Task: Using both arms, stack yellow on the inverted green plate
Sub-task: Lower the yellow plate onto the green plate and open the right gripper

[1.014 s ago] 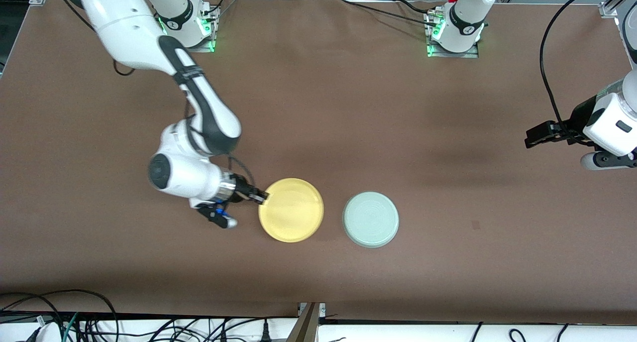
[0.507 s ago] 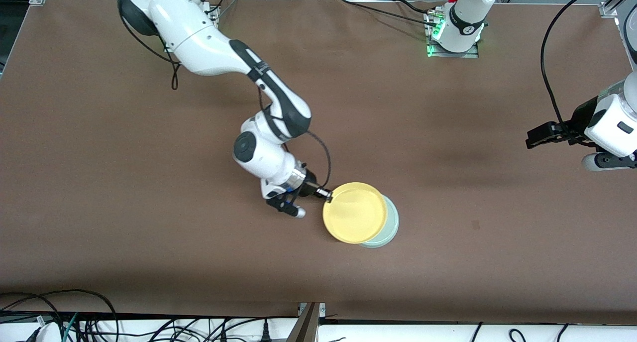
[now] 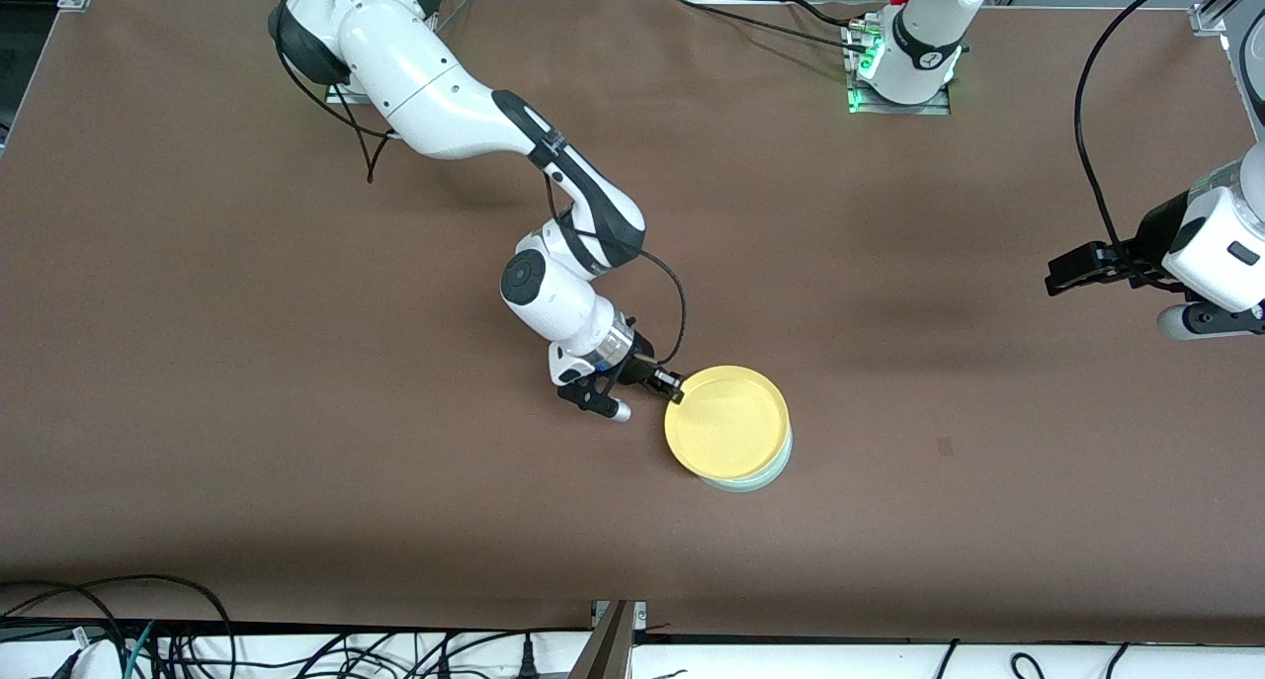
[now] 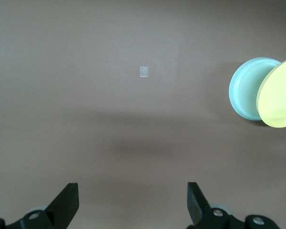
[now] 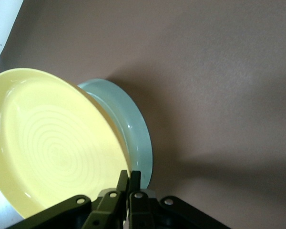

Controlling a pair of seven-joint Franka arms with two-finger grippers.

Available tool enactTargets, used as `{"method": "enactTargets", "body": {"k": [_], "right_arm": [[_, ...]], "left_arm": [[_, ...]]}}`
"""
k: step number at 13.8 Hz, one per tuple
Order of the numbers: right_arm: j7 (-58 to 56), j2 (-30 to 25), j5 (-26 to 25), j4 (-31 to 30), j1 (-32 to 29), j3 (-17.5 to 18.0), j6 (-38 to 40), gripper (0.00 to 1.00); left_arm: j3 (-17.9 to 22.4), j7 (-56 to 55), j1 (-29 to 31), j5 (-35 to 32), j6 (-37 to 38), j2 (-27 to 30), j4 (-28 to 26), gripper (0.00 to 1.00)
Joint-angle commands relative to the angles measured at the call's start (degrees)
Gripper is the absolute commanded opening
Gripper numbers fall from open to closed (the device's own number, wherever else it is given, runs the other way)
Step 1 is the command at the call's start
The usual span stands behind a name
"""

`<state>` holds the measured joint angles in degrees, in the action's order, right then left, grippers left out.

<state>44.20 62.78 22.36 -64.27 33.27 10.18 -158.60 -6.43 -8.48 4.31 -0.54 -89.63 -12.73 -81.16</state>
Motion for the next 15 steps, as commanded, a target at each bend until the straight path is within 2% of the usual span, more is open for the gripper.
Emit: {"method": "enactTargets", "body": {"k": [1, 3, 5, 10, 11, 12, 13, 15], "right_arm": [[-0.60, 1.47, 1.02, 3.01, 1.01, 0.10, -2.50, 0.00], [-0.60, 1.47, 0.93, 2.93, 1.80, 0.10, -2.59, 0.00], [0.18, 1.47, 0.84, 2.84, 2.41, 0.10, -2.68, 0.99], [0.01, -0.98, 0.49, 2.57, 2.59, -0.43, -1.20, 1.00], [0.01, -2.21, 0.23, 2.40, 2.42, -1.73, 1.86, 1.00], [-0.08, -4.05, -1.08, 2.40, 2.85, -4.71, 7.11, 1.00], [-0.25, -6.16, -4.75, 2.48, 3.46, -7.61, 13.17, 1.00], [-0.78, -10.90, -12.40, 2.40, 2.95, -8.86, 24.86, 1.00]], "left_arm": [[0.19, 1.27, 0.17, 1.25, 0.51, -0.01, 0.74, 1.00], [0.19, 1.10, 0.17, 1.24, 0.51, -0.01, 0.74, 1.00], [0.19, 1.18, 0.17, 1.25, 0.51, -0.01, 0.74, 1.00], [0.19, 1.27, 0.17, 1.25, 0.51, -0.10, 0.74, 1.00], [0.19, 1.27, 0.17, 1.25, 0.51, -0.10, 0.74, 1.00], [0.19, 1.19, 0.17, 1.25, 0.51, -0.10, 0.74, 1.00], [0.19, 1.18, 0.17, 1.25, 0.60, -0.10, 0.74, 1.00], [0.19, 1.10, 0.09, 1.33, 0.51, -0.01, 0.74, 1.00]]}}
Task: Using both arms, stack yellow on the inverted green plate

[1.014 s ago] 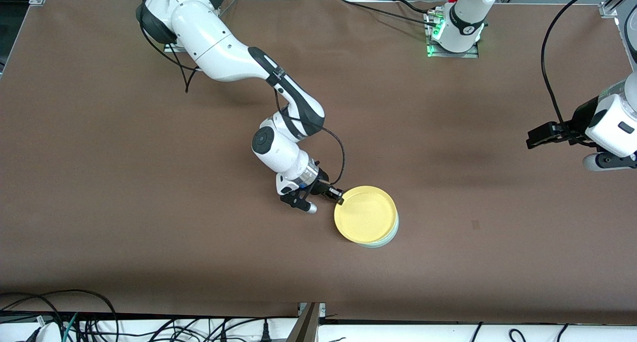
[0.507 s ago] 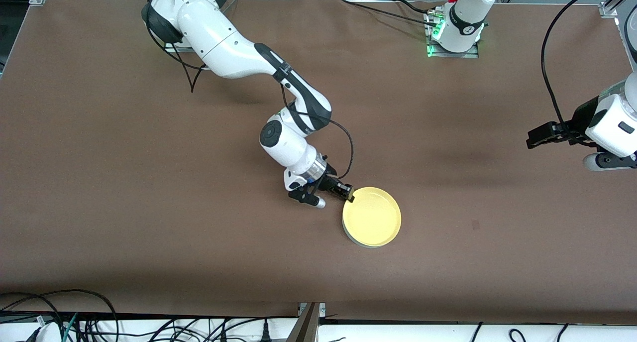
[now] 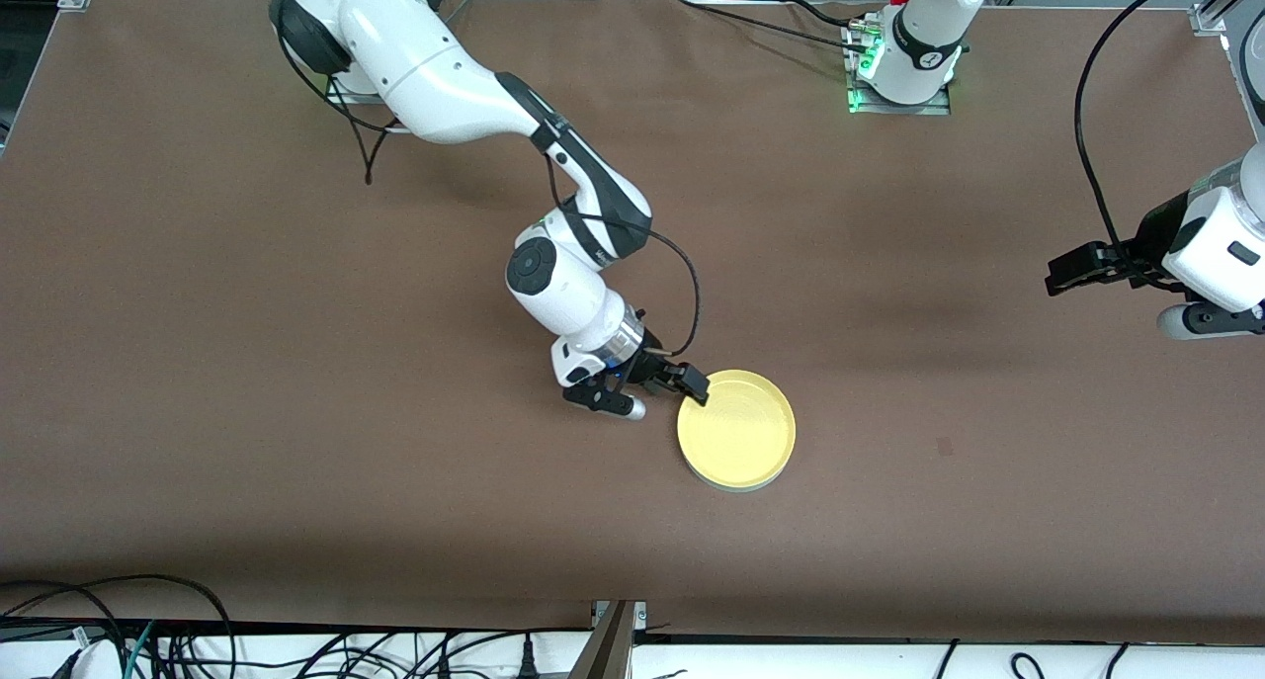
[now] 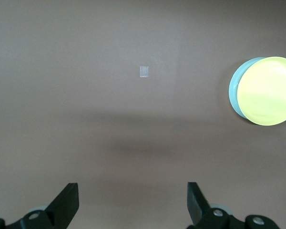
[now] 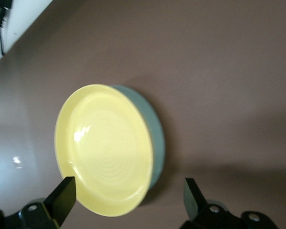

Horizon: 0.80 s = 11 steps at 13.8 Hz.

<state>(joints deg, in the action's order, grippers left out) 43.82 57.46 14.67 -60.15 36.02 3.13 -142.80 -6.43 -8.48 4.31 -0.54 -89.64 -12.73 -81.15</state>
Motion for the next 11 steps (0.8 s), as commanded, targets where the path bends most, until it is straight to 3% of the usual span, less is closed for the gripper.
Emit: {"method": "enactTargets", "body": {"k": [1, 4, 7, 11], "right_arm": [[0.20, -7.96, -5.96, -1.81, -0.07, -2.16, 14.69, 1.00], [-1.19, -14.82, -6.50, -2.16, -0.24, -9.35, 33.32, 1.00], [-9.87, -20.18, -6.50, -2.16, -0.25, -17.07, 50.11, 1.00], [-23.13, -26.07, -6.32, -4.00, 1.15, -30.60, 59.82, 1.00]], "left_arm": [[0.19, 1.10, 0.09, 1.25, 0.51, -0.10, 0.73, 1.00], [0.19, 1.10, 0.09, 1.33, 0.51, -0.28, 0.73, 1.00], [0.19, 0.92, 0.09, 1.42, 0.51, -0.28, 0.73, 1.00], [0.19, 0.83, 0.09, 1.42, 0.51, -0.28, 0.82, 1.00]]}}
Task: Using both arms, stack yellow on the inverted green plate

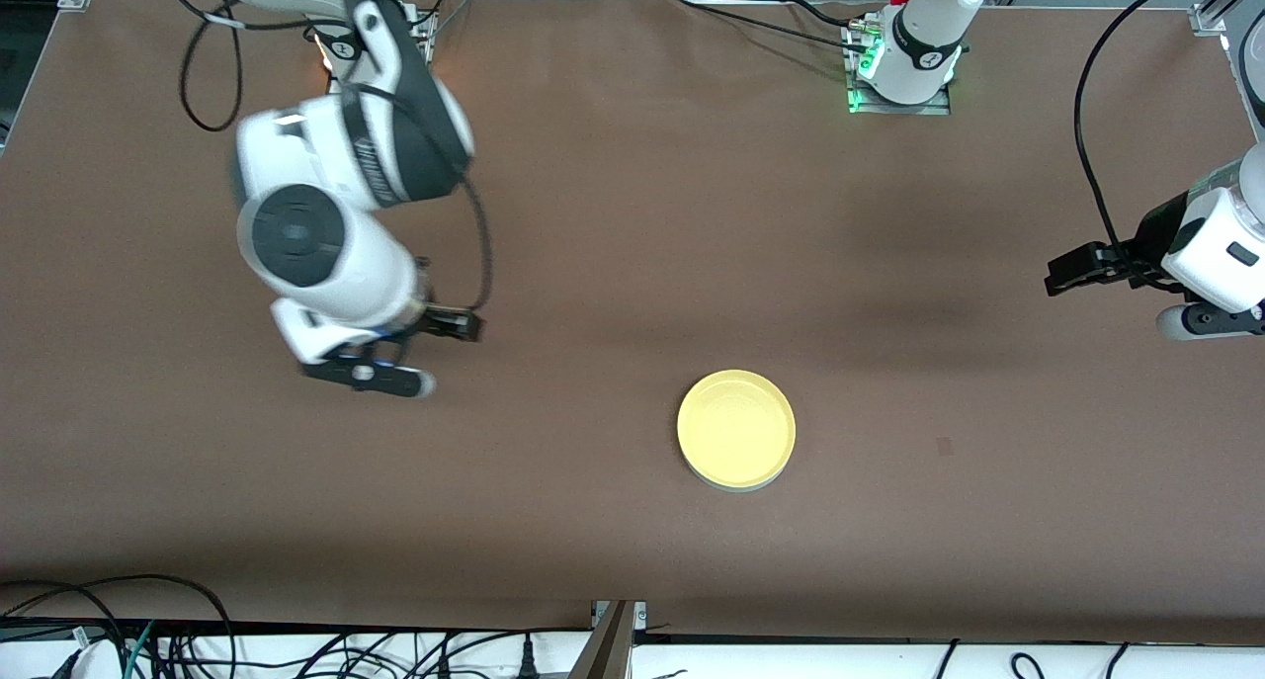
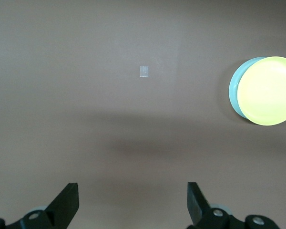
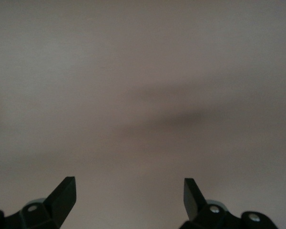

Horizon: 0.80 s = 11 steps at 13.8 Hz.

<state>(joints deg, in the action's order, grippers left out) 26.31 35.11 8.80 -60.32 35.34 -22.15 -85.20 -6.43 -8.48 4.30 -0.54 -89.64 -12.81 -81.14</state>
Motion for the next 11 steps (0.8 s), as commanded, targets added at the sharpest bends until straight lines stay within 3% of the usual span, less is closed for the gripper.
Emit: {"method": "enactTargets", "body": {"k": [1, 3, 6, 9, 11], "right_arm": [[-9.84, -5.03, -0.62, -5.32, 2.97, -8.40, 2.23, 1.00], [-18.01, -10.55, -0.19, -10.31, -2.34, -7.65, 1.44, 1.00], [-31.57, -19.43, -6.59, -20.05, -16.48, 4.18, -0.57, 1.00], [-30.98, -31.47, -8.53, -37.97, -27.74, 14.83, -12.23, 1.00], [-28.61, -37.02, -8.54, -45.39, -36.62, 22.03, -16.83, 1.00]], "left_arm": [[0.19, 0.92, 0.18, 1.51, 0.60, -0.20, 0.81, 1.00], [0.19, 0.84, 0.18, 1.51, 0.52, -0.20, 0.81, 1.00], [0.10, 0.83, 0.18, 1.60, 0.60, -0.20, 0.81, 1.00], [0.19, 0.75, 0.18, 1.60, 0.52, -0.20, 0.81, 1.00], [0.19, 0.57, -0.08, 1.60, 0.60, -0.20, 0.81, 1.00]]}}
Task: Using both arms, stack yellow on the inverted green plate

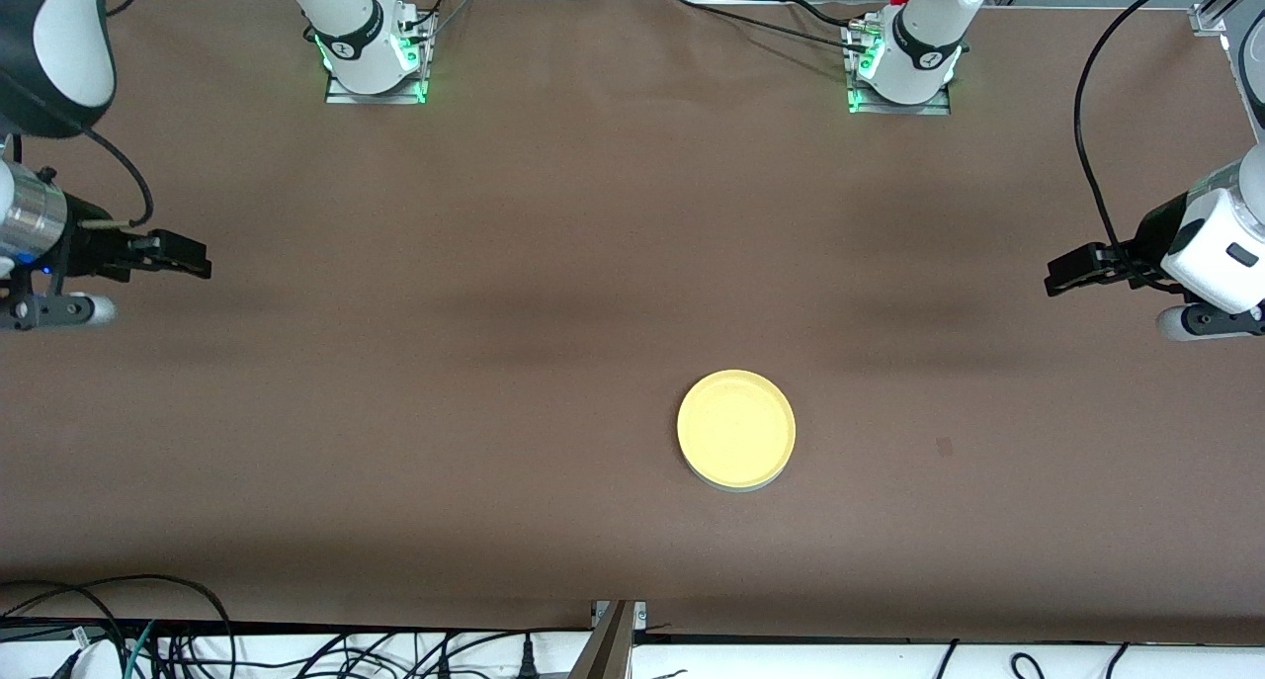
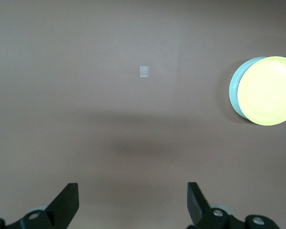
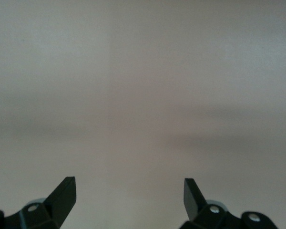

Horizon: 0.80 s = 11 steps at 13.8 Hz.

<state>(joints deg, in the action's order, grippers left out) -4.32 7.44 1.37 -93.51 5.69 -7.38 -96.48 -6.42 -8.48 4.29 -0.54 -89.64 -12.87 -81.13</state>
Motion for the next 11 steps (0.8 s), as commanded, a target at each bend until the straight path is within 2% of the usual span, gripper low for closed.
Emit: {"method": "enactTargets", "body": {"k": [1, 3, 4, 6, 11], "right_arm": [[2.21, -11.12, -1.02, -11.96, -9.27, 9.56, -4.95, 1.00], [2.21, -13.50, -1.02, -7.69, -9.47, 9.23, 2.83, 1.00], [2.29, -12.64, -0.85, -2.78, -8.86, 8.19, 8.10, 1.00], [2.03, -8.95, -0.15, 5.15, -6.40, 3.19, 13.49, 1.00], [2.30, -8.06, -0.93, 6.06, -5.52, 2.55, 12.98, 1.00]], "left_arm": [[0.18, 0.57, -0.24, 1.51, 0.52, -0.22, 0.80, 1.00], [0.18, 0.49, -0.51, 1.42, 0.52, -0.22, 0.80, 1.00], [0.09, 0.48, -0.60, 1.33, 0.52, -0.22, 0.88, 1.00], [0.09, 0.57, -0.34, 1.16, 0.52, -0.66, 1.58, 1.00], [0.09, 0.48, -0.16, 1.16, 0.52, -0.75, 1.67, 1.00]]}}
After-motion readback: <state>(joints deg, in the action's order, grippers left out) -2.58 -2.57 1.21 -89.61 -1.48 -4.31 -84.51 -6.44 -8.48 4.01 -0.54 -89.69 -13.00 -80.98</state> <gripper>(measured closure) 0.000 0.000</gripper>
